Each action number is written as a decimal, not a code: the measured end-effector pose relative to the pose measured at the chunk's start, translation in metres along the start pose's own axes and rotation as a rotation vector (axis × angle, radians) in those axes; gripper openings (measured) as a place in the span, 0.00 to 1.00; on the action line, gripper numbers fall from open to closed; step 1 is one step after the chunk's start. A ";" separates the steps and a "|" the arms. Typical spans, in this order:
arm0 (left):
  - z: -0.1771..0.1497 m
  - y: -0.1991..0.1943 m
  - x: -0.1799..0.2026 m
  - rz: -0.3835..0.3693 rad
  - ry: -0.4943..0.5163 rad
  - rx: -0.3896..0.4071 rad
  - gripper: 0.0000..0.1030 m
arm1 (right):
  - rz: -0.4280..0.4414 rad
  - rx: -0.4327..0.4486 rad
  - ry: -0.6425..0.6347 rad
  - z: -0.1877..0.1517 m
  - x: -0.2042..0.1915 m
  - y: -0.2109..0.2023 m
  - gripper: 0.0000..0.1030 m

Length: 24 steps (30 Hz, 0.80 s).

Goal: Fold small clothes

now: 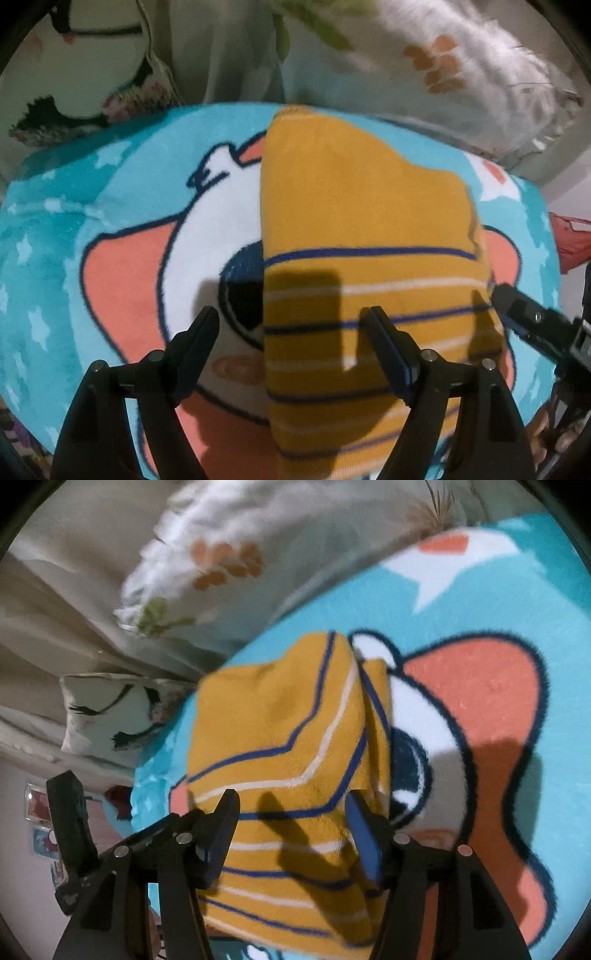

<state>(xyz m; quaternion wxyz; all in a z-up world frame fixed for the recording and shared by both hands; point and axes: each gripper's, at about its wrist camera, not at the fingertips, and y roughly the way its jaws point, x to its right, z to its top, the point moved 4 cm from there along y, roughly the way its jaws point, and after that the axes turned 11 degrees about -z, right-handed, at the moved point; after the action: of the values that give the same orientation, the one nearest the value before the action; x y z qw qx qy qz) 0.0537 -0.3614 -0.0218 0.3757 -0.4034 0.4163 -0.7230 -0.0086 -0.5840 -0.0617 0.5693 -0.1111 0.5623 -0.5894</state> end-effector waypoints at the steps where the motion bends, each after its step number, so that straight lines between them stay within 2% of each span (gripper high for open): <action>1: -0.006 -0.010 0.002 0.001 0.014 0.024 0.78 | -0.013 0.027 -0.034 -0.005 -0.008 -0.011 0.62; 5: -0.046 -0.022 -0.005 -0.032 -0.031 0.038 0.78 | -0.019 0.058 -0.058 -0.035 -0.012 -0.026 0.65; 9: -0.082 0.008 -0.021 -0.036 -0.055 -0.078 0.79 | -0.057 -0.029 -0.005 -0.066 0.011 -0.001 0.64; 10: -0.086 0.007 -0.024 -0.055 -0.065 -0.079 0.79 | -0.045 -0.013 0.023 -0.068 0.014 -0.005 0.64; 14: -0.093 -0.018 -0.023 -0.016 -0.005 -0.022 0.79 | -0.080 0.030 -0.010 -0.074 0.008 -0.024 0.64; 17: -0.104 -0.035 -0.025 -0.022 0.006 0.002 0.79 | -0.122 0.043 -0.020 -0.085 0.007 -0.035 0.64; 20: -0.118 -0.050 -0.028 -0.006 0.030 0.029 0.79 | -0.156 0.048 -0.012 -0.103 0.008 -0.042 0.64; 24: -0.140 -0.072 -0.028 0.020 0.061 0.075 0.79 | -0.246 0.056 -0.041 -0.130 0.007 -0.048 0.64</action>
<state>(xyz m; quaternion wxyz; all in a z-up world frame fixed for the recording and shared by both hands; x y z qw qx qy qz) -0.0760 -0.2684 -0.0100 0.3849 -0.3626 0.4044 -0.7462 -0.1370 -0.5331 -0.0720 0.5068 -0.1753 0.5160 -0.6679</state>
